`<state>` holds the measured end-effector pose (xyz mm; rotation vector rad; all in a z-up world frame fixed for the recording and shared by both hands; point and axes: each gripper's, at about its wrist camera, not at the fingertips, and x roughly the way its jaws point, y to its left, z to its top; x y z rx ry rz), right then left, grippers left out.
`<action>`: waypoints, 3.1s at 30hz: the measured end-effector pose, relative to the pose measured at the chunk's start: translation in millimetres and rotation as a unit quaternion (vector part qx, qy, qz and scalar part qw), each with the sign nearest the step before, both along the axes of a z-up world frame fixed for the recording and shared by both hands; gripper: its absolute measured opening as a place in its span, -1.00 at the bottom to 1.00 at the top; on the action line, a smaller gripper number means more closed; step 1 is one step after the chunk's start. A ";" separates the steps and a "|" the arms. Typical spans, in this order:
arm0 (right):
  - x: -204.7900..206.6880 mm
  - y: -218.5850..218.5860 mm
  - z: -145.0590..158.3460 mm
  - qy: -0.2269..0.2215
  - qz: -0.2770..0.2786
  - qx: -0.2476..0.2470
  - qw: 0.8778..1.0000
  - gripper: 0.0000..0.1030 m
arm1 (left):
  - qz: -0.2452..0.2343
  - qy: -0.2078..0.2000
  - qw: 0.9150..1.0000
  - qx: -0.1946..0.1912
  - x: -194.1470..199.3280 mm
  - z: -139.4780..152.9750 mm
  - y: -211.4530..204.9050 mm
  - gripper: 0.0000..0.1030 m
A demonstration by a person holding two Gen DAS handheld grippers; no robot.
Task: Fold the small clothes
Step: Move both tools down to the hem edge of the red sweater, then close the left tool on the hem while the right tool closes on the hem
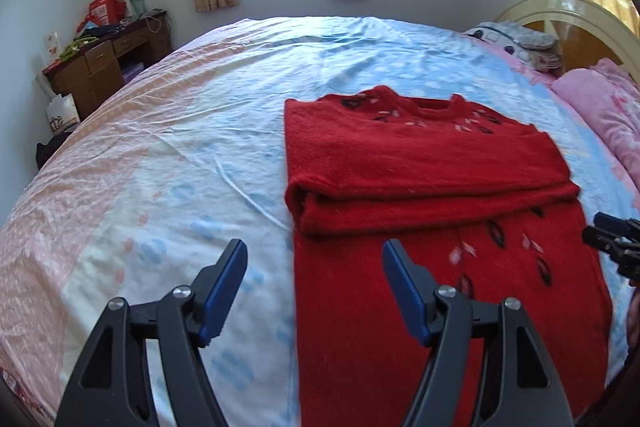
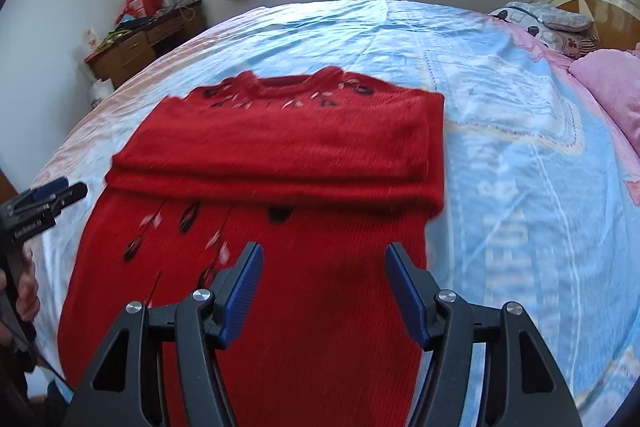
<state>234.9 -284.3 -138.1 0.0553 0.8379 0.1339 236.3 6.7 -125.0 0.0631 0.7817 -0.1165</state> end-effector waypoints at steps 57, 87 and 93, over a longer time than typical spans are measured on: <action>-187.1 -12.7 -73.6 0.146 0.003 0.059 0.988 0.12 | -0.056 0.185 0.977 -0.088 -138.4 -82.6 42.4 -0.55; -199.1 -47.4 -34.3 0.047 -0.006 0.180 0.983 -0.85 | -0.098 0.118 0.969 -0.192 -137.9 -32.5 55.3 -0.92; -196.4 -50.8 -42.4 0.077 -0.014 0.171 0.982 -0.25 | -0.080 0.141 0.971 -0.173 -134.3 -47.3 61.1 -0.92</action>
